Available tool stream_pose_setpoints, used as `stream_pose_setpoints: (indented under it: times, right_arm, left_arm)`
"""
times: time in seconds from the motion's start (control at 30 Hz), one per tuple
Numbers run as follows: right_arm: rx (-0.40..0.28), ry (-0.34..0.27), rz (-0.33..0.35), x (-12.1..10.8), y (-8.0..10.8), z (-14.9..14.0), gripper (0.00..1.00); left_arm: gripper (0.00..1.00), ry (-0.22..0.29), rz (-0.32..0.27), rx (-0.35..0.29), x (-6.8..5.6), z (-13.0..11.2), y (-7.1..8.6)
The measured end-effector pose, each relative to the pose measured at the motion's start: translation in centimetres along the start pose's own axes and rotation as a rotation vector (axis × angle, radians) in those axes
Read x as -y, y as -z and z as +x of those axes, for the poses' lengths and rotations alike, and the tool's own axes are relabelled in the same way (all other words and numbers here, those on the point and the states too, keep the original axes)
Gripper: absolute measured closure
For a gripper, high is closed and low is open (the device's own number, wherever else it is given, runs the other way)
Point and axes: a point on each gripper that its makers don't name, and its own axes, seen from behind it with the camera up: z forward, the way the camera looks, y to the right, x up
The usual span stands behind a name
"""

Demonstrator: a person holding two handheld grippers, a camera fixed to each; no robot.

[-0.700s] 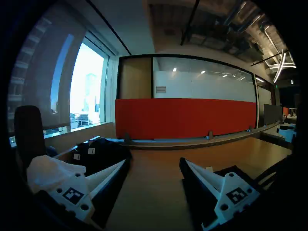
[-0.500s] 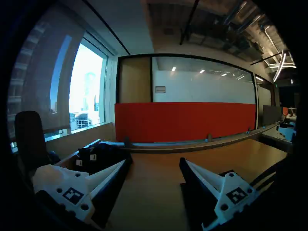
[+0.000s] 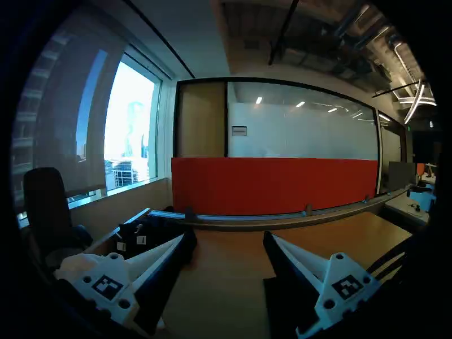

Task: Fold towel

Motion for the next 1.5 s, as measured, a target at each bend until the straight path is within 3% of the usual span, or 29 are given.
stream_pose_setpoints:
  times: [0.2,0.4,0.8,1.07,1.5]
  right_arm:
    - [0.021,0.031,0.022,0.4,-0.1,1.2,0.00]
    - [0.069,0.066,0.091,1.9,0.3,1.0,0.00]
    - [0.201,0.129,0.314,6.8,2.0,-1.3,0.00]
    - [0.263,0.191,0.402,8.5,2.5,-2.6,0.00]
    - [0.353,0.201,0.449,8.9,3.4,-6.9,0.00]
  left_arm:
    - [0.05,-0.015,-0.032,0.020,-0.5,0.7,-0.2]
    - [0.05,-0.048,-0.111,0.075,-1.6,0.2,-0.1]
    - [0.05,-0.092,-0.337,0.193,-5.8,-1.9,1.3]
    - [0.05,-0.128,-0.380,0.237,-6.1,-3.6,1.9]
    - [0.05,-0.172,-0.434,0.313,-7.0,-7.7,3.2]
